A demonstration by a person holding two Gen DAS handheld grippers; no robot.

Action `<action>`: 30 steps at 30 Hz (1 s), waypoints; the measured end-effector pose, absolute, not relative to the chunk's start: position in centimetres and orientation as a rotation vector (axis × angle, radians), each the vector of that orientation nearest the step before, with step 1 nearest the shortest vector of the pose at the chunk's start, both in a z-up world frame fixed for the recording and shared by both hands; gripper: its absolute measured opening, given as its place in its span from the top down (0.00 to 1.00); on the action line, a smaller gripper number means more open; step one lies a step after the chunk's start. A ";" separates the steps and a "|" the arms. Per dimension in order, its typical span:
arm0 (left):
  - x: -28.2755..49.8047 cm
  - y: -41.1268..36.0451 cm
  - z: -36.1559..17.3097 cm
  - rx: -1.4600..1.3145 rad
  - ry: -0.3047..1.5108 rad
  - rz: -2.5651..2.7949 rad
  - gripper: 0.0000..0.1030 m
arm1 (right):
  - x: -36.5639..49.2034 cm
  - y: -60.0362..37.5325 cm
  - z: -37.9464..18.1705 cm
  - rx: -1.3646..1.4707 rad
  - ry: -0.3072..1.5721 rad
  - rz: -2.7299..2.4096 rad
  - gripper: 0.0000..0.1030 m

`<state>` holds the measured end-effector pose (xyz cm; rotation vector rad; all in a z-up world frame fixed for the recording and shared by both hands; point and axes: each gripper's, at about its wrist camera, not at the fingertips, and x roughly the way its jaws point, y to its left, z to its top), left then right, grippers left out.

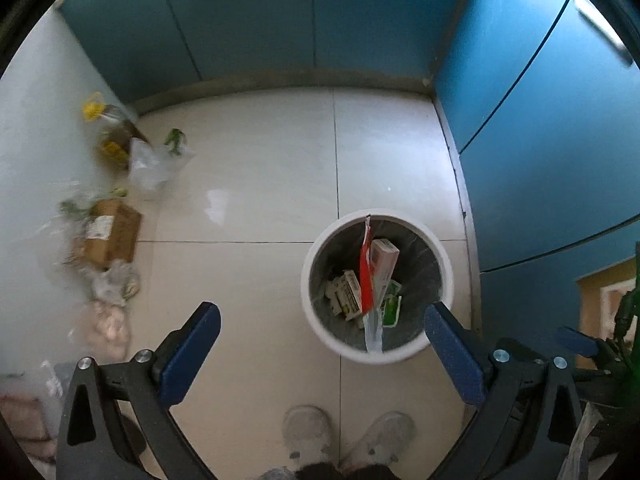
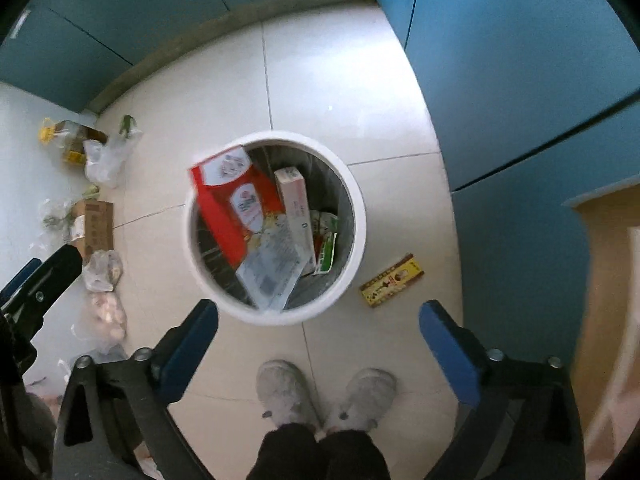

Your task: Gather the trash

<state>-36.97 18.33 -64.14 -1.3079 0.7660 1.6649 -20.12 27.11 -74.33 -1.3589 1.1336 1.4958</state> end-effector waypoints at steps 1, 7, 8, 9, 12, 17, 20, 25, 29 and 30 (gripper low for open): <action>-36.9 18.0 -62.8 -1.305 0.770 1.679 0.00 | -20.0 26.6 -72.7 -1.359 1.110 1.500 0.00; -36.5 14.3 -51.6 -1.288 0.709 1.722 0.00 | -18.7 23.3 -59.2 -1.317 0.985 1.569 0.00; -36.3 13.8 -50.1 -1.287 0.702 1.729 0.00 | -18.5 22.8 -57.5 -1.307 0.971 1.577 0.00; -36.3 13.2 -48.5 -1.285 0.692 1.733 0.00 | -18.2 22.3 -55.2 -1.293 0.960 1.590 0.00; -36.1 11.4 -43.8 -1.282 0.659 1.731 0.00 | -17.5 20.6 -48.4 -1.245 0.946 1.622 0.00; -35.4 7.5 -35.9 -1.254 0.625 1.695 0.00 | -16.2 17.2 -37.0 -1.157 0.914 1.688 0.00; -35.1 5.3 -31.8 -1.220 0.606 1.665 0.00 | -15.4 14.5 -30.9 -1.108 0.926 1.722 0.00; -34.2 0.9 -25.3 -1.164 0.559 1.594 0.00 | -14.1 9.6 -22.8 -1.049 0.972 1.784 0.00; -33.6 -2.3 -21.9 -1.166 0.523 1.549 0.00 | -12.9 5.5 -17.5 -1.011 0.972 1.842 0.00; -33.5 -3.0 -21.2 -1.175 0.508 1.537 0.00 | -12.8 4.8 -16.7 -1.006 0.974 1.852 0.00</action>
